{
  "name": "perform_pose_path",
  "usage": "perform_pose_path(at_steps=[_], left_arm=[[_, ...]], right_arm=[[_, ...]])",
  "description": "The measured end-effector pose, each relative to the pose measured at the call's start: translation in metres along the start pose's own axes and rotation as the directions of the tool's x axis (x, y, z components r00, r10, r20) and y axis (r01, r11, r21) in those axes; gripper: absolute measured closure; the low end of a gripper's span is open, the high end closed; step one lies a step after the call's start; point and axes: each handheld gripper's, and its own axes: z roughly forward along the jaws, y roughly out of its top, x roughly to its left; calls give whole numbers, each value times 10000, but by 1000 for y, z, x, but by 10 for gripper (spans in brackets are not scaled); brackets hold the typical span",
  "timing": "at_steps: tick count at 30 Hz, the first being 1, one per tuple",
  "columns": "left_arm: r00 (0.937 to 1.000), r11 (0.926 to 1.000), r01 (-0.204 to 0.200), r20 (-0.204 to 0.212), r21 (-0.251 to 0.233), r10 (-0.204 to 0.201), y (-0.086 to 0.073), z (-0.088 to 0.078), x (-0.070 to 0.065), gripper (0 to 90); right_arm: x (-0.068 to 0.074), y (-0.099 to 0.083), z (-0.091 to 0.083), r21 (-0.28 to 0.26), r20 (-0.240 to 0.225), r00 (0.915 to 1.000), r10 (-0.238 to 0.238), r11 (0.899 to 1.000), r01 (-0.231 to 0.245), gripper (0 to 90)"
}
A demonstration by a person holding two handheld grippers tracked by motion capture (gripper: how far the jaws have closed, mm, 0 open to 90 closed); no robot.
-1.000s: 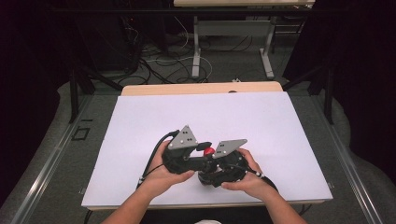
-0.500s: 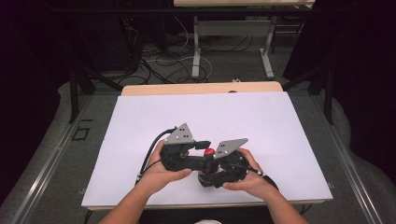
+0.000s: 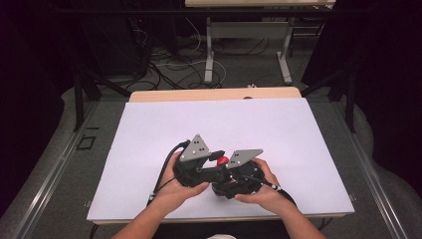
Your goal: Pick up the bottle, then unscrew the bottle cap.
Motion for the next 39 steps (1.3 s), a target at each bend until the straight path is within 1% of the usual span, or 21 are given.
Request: perform_pose_path(at_steps=[1,3,5,6,8,9,11,13,15,16,18,19,21,24,28,30,31,33,36,37,39], left_arm=[[9999,10000,37,-94,-11,-37,0,1,-2,620],[9998,9998,179,-109,-2,-179,1,1,-2,618],[9996,9996,264,119,-94,-262,1,0,0,612],[9993,9996,259,285,-75,-257,2,0,2,605],[9981,9997,253,571,-28,-251,3,-3,6,576],[9974,9998,193,695,98,-200,3,-5,8,563],[9955,9997,219,925,81,-225,4,-7,11,532],[9903,9998,217,1371,-8,-214,3,-11,16,523],[9798,9998,104,2000,-155,-71,3,-12,21,514],[9742,9999,13,2257,-141,19,4,-12,24,514],[9619,10000,-34,2732,-34,42,4,-11,31,511],[9562,10000,16,2928,-7,-13,5,-11,33,512],[9480,9999,-117,3180,53,94,5,-9,37,520],[9422,9999,-143,3349,44,120,5,-6,39,523],[9388,9996,-230,3441,178,155,4,0,38,534],[9339,9995,-243,3573,195,157,4,2,37,564],[9327,9994,-271,3602,202,180,4,3,37,575],[9337,9993,-344,3569,137,272,4,4,35,597],[9428,9993,-352,3320,105,298,4,4,33,612],[9468,9994,-323,3207,89,277,4,4,32,612],[9607,9995,-317,2760,71,285,4,3,28,615]], right_arm=[[1,0,0,-25,201,9998,7,10000,-6,299],[0,-1,-1,52,219,9998,-33,10000,32,299],[-2,-1,-2,-52,63,10000,-32,10000,32,299],[-2,0,-2,-99,-122,9999,76,9999,-77,299],[-3,-1,-4,-132,-220,9998,-27,9999,24,299],[-4,-1,-5,-100,-360,9993,30,9999,-33,299],[-4,-1,-5,-120,-457,9990,22,9999,-27,299],[-5,-2,-6,-34,-592,9982,-92,10000,90,299],[-5,-3,-7,-117,-877,9959,-213,9997,204,299],[-5,-3,-7,-117,-877,9959,-213,9997,204,299],[-4,-2,-9,-116,-1121,9934,-252,9996,241,299],[-4,-2,-9,-205,-1125,9932,-307,9994,286,299],[-3,-1,-9,-218,-1175,9926,-308,9994,284,299],[-4,-2,-8,-203,-1238,9917,-341,9993,318,299],[-3,-2,-7,-142,-1264,9914,-348,9993,333,299],[-3,-1,-7,-81,-1388,9898,-320,9995,312,299],[-2,-1,-7,-142,-1291,9909,-384,9992,368,299],[-1,-1,-6,-90,-1365,9901,-330,9994,321,299],[-2,-1,-6,-47,-1376,9902,-240,9997,236,300],[-2,-1,-6,-56,-1299,9912,-266,9996,261,300],[-2,-1,-5,-38,-1208,9925,-207,9998,204,300]])
